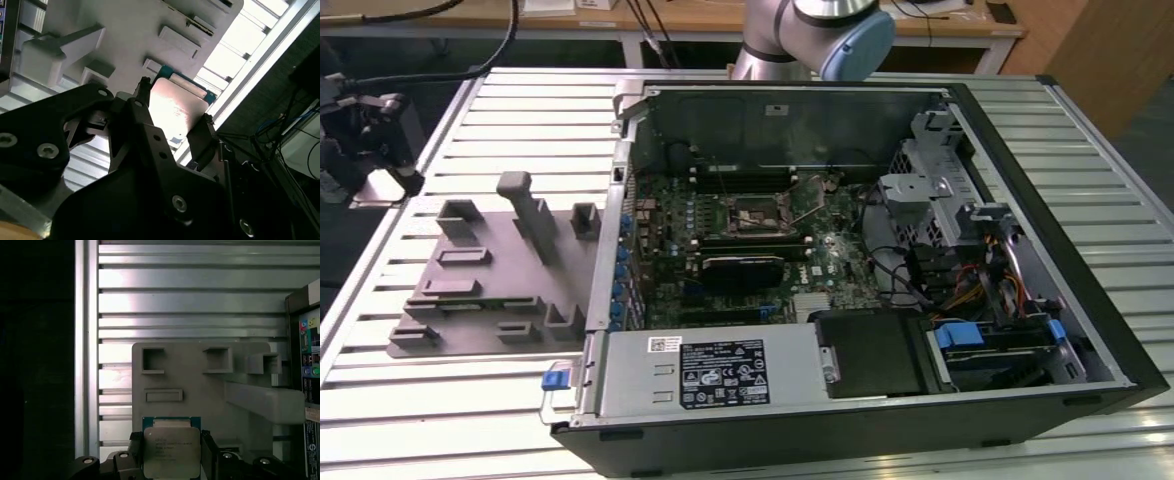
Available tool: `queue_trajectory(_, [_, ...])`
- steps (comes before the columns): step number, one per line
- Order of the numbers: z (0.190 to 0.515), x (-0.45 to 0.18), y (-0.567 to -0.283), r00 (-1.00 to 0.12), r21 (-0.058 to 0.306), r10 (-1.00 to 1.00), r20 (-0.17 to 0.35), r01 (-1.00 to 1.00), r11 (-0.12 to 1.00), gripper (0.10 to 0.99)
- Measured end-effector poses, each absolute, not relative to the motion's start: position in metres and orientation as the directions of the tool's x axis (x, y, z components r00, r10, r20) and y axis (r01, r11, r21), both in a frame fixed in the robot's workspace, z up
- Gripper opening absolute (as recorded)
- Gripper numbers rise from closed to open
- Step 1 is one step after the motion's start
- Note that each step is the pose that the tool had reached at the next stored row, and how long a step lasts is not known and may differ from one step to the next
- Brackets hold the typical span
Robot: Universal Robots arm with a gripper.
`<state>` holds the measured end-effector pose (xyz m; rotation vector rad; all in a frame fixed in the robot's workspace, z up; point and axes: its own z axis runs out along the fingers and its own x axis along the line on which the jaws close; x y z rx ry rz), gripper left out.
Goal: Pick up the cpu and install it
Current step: 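Pick up the cpu and move it towards the insertion slot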
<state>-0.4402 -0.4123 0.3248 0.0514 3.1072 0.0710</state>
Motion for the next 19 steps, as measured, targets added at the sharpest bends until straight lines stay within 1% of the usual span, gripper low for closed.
queue_trajectory(19, [0.378, -0.440, -0.412, -0.999, 0.046, 0.034, -0.033, 0.032, 0.998, 0.545])
